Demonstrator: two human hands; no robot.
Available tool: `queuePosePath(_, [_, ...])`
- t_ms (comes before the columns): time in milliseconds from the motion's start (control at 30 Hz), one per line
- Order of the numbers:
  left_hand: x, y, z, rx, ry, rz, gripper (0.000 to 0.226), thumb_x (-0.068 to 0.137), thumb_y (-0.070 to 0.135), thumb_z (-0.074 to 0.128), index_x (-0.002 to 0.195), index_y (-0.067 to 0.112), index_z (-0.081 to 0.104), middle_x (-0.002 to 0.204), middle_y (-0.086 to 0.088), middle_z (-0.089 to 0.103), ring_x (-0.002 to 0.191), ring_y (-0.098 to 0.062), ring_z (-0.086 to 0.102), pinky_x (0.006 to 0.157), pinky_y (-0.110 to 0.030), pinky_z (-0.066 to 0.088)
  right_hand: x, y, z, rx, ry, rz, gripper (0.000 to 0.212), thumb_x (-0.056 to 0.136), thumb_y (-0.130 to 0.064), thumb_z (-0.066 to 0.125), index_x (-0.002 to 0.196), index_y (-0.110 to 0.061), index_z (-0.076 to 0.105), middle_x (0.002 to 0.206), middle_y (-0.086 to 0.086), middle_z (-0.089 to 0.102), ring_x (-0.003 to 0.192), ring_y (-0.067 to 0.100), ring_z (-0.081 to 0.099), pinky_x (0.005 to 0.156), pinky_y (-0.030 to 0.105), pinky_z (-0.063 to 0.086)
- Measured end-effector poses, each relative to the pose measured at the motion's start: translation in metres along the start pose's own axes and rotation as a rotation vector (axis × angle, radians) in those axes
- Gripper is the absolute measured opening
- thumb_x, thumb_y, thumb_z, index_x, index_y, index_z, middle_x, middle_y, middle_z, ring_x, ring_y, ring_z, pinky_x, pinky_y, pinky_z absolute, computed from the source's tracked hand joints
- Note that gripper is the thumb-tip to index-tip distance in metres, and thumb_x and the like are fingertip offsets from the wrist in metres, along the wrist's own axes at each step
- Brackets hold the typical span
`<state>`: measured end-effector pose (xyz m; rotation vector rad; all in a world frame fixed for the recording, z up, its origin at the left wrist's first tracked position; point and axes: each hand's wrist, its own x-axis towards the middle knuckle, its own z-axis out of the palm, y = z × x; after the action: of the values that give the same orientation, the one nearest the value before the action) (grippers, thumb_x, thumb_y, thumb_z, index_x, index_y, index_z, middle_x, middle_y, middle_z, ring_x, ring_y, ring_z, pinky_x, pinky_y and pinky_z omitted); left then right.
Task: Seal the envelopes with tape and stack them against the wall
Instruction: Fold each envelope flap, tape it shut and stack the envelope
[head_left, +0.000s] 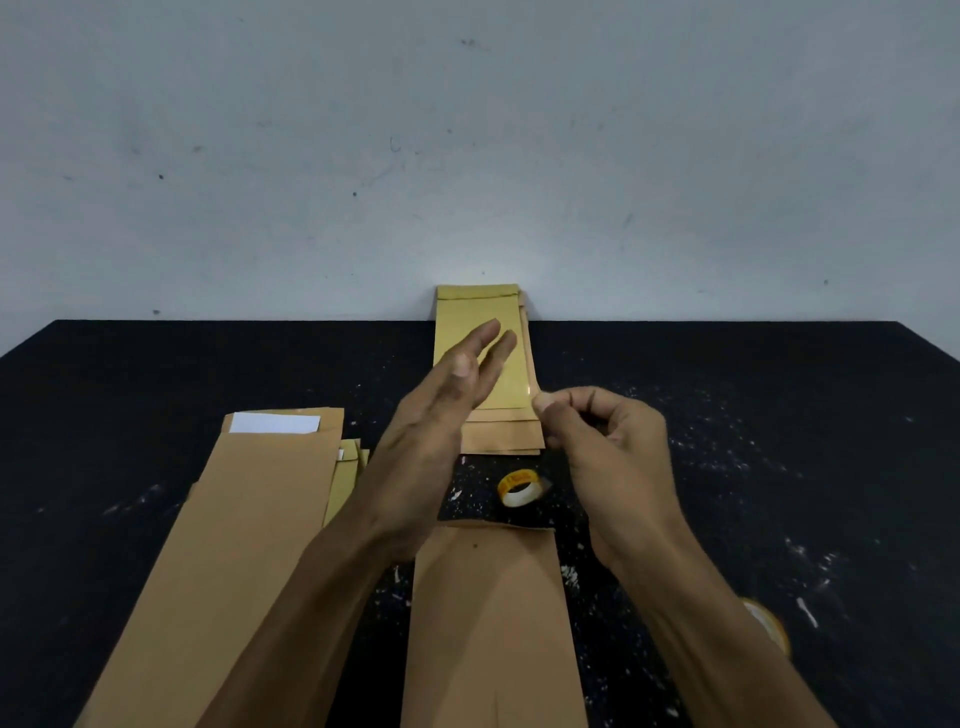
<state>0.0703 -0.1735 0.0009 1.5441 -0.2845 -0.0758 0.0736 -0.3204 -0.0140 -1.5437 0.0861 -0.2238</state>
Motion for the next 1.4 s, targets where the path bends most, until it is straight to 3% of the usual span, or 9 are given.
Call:
queuePosePath(167, [-0.002, -0.002, -0.013, 0.263, 0.008, 0.071, 0.05, 0.099, 0.057, 0.026, 0.149, 0.05, 0.026, 0.147, 0.033, 0.04, 0.136, 0.019, 0.029, 0.108, -0.011, 0.021, 0.001, -0.024, -0.008, 0.415, -0.226, 0.12, 0.013, 0.098, -0.007, 0.053, 0.088, -0.007, 0.06, 0.104, 0.017, 0.075, 0.105, 0.028, 0.072, 0.09, 0.044, 0.058])
queuePosePath(300, [-0.002, -0.01, -0.018, 0.713, -0.015, 0.031, 0.059, 0.098, 0.06, 0.022, 0.155, 0.046, 0.011, 0.161, 0.017, 0.018, 0.152, -0.007, -0.004, 0.125, -0.043, 0.0, -0.002, -0.026, -0.007, 0.42, -0.298, 0.077, 0.016, 0.099, -0.005, 0.047, 0.085, -0.01, 0.054, 0.106, 0.016, 0.075, 0.108, 0.027, 0.071, 0.092, 0.044, 0.055])
queuePosePath(367, [-0.002, -0.009, -0.024, 0.872, 0.039, -0.007, 0.061, 0.099, 0.059, 0.022, 0.155, 0.038, 0.019, 0.158, 0.01, 0.026, 0.153, -0.019, 0.01, 0.125, -0.043, 0.009, -0.001, -0.026, -0.009, 0.43, -0.306, 0.036, 0.019, 0.1, -0.006, 0.046, 0.082, -0.011, 0.052, 0.106, 0.017, 0.075, 0.109, 0.028, 0.07, 0.092, 0.045, 0.054])
queuePosePath(467, [-0.005, 0.007, -0.023, 0.497, 0.243, 0.023, 0.04, 0.105, 0.039, 0.037, 0.13, 0.02, 0.062, 0.122, 0.003, 0.069, 0.118, -0.009, 0.061, 0.104, -0.032, 0.046, 0.001, -0.029, -0.014, 0.406, -0.355, -0.006, 0.009, 0.088, -0.013, 0.049, 0.079, -0.012, 0.049, 0.102, 0.02, 0.075, 0.107, 0.03, 0.07, 0.092, 0.047, 0.053])
queuePosePath(567, [-0.007, 0.022, -0.022, -0.04, 0.215, -0.182, 0.039, 0.103, 0.034, 0.043, 0.109, 0.008, 0.071, 0.102, -0.006, 0.077, 0.1, -0.016, 0.072, 0.089, -0.039, 0.055, 0.002, -0.028, -0.016, 0.415, -0.428, -0.011, 0.004, 0.081, -0.014, 0.048, 0.078, -0.01, 0.046, 0.095, 0.021, 0.075, 0.1, 0.03, 0.071, 0.087, 0.042, 0.054])
queuePosePath(667, [-0.008, 0.024, -0.023, -0.167, 0.073, -0.311, 0.045, 0.094, 0.042, 0.051, 0.104, 0.004, 0.073, 0.102, -0.014, 0.075, 0.094, -0.022, 0.072, 0.078, -0.037, 0.053, 0.0, -0.026, -0.015, 0.433, -0.462, 0.001, 0.01, 0.075, -0.015, 0.053, 0.077, -0.009, 0.046, 0.092, 0.021, 0.074, 0.092, 0.031, 0.067, 0.078, 0.037, 0.053])
queuePosePath(867, [-0.008, 0.019, -0.032, -0.219, -0.017, -0.312, 0.027, 0.079, 0.03, 0.071, 0.09, 0.006, 0.075, 0.099, -0.013, 0.073, 0.09, -0.02, 0.069, 0.07, -0.032, 0.052, 0.0, -0.025, -0.014, 0.398, -0.468, 0.001, 0.005, 0.078, -0.014, 0.047, 0.078, -0.009, 0.045, 0.087, 0.019, 0.074, 0.081, 0.024, 0.068, 0.068, 0.036, 0.046])
queuePosePath(1000, [-0.01, 0.022, -0.034, -0.188, 0.002, -0.279, 0.045, 0.073, 0.021, 0.078, 0.101, -0.012, 0.066, 0.098, -0.018, 0.069, 0.085, -0.017, 0.068, 0.065, -0.027, 0.053, 0.0, -0.026, -0.014, 0.36, -0.468, 0.029, 0.005, 0.077, -0.013, 0.049, 0.076, -0.009, 0.047, 0.088, 0.022, 0.074, 0.078, 0.027, 0.069, 0.064, 0.034, 0.051])
queuePosePath(1400, [-0.038, -0.011, -0.028, 0.317, 0.222, -0.29, 0.015, 0.083, 0.016, 0.077, 0.071, 0.007, 0.075, 0.058, 0.001, 0.068, 0.045, 0.004, 0.053, 0.044, -0.009, 0.039, -0.031, -0.002, -0.022, -0.277, -0.298, 0.218, 0.017, 0.093, -0.007, 0.065, 0.085, 0.008, 0.061, 0.085, 0.024, 0.071, 0.057, 0.026, 0.07, 0.04, 0.027, 0.041])
